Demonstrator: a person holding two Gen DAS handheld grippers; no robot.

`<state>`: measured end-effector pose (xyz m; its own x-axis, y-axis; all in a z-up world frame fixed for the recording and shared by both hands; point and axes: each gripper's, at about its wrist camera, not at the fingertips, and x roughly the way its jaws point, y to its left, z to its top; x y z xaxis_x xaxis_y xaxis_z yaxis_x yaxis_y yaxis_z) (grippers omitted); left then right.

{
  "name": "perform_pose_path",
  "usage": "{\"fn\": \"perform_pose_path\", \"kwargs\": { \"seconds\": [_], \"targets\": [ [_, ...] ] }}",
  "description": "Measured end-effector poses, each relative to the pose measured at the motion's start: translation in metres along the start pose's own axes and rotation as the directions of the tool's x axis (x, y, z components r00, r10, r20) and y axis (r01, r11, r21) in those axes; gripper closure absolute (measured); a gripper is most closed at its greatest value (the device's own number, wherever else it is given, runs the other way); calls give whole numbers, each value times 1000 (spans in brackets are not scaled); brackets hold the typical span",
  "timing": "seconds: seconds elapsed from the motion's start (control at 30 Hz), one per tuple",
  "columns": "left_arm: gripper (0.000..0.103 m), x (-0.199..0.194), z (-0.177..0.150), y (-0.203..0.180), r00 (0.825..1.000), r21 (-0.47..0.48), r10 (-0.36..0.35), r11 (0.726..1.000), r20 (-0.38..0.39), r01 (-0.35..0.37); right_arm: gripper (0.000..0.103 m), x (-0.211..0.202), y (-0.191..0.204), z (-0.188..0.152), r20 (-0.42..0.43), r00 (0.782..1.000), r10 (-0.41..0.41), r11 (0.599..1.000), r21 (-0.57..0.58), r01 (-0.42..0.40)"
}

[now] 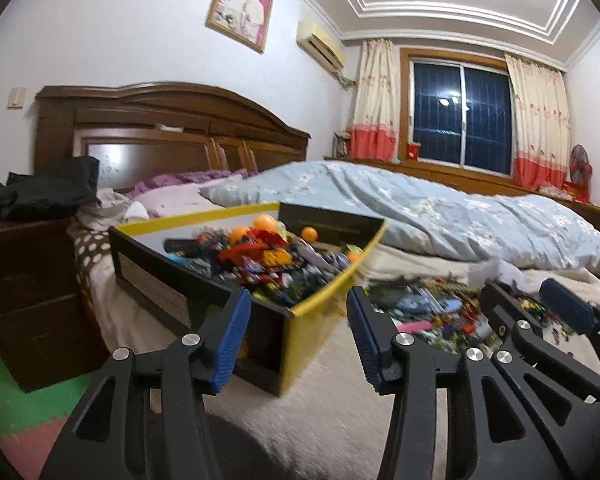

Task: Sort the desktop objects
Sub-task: 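Move both open tools back to the Lego pile, then lower both open tools toward a small dark grey piece on the towel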

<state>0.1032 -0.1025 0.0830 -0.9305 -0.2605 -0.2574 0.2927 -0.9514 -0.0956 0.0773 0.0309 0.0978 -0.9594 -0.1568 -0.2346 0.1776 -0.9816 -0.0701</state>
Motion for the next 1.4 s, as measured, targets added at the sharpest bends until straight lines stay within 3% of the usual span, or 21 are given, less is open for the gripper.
{"fn": "perform_pose_path", "kwargs": {
  "seconds": [0.17, 0.23, 0.3, 0.37, 0.5, 0.63, 0.73, 0.93, 1.1, 1.27, 1.33, 1.4],
  "targets": [
    [53, 12, -9, -8, 987, -26, -71, 997, -142, 68, 47, -14, -15, -15, -32, 999, -23, 1000, -15, 22],
    [52, 12, -11, -10, 980, -61, -118, 992, -158, 109, 47, -26, -21, -17, 17, 1000, 2, 1000, 10, -2],
    [52, 11, -13, -17, 978, -42, -132, 991, -161, 127, 47, -33, -29, -23, 33, 999, 2, 999, 48, -4],
    [52, 7, -16, -26, 984, 8, -108, 994, -142, 111, 46, -32, -34, -25, 10, 1000, 9, 999, 46, -9],
    [52, -1, -16, -37, 984, 39, -136, 989, -118, 141, 42, -23, -48, -23, -30, 1000, 2, 995, 101, 1],
    [52, 1, -15, -36, 975, 22, -178, 983, -136, 182, 29, -16, -60, -25, -71, 997, 4, 985, 172, 8],
    [52, 8, -13, -35, 954, -9, -237, 971, -182, 239, 25, -14, -63, -26, -68, 997, -41, 985, 162, 52],
    [52, 11, -16, -42, 961, 32, -202, 977, -189, 212, 24, -13, -60, -29, -57, 994, -95, 990, 97, 101],
    [52, 14, -15, -40, 958, 28, -205, 976, -199, 215, 24, -8, -61, -28, -87, 992, -92, 989, 112, 101],
    [52, 23, -19, -41, 935, 36, -231, 968, -271, 250, 24, 1, -61, -33, -162, 979, -124, 985, 103, 142],
    [51, 27, -22, -45, 905, 30, -283, 951, -316, 308, 24, 8, -62, -37, -198, 968, -155, 980, 90, 175],
    [49, 26, -26, -50, 896, 56, -289, 944, -337, 326, 24, 16, -66, -44, -252, 950, -185, 975, 73, 209]
  ]
}}
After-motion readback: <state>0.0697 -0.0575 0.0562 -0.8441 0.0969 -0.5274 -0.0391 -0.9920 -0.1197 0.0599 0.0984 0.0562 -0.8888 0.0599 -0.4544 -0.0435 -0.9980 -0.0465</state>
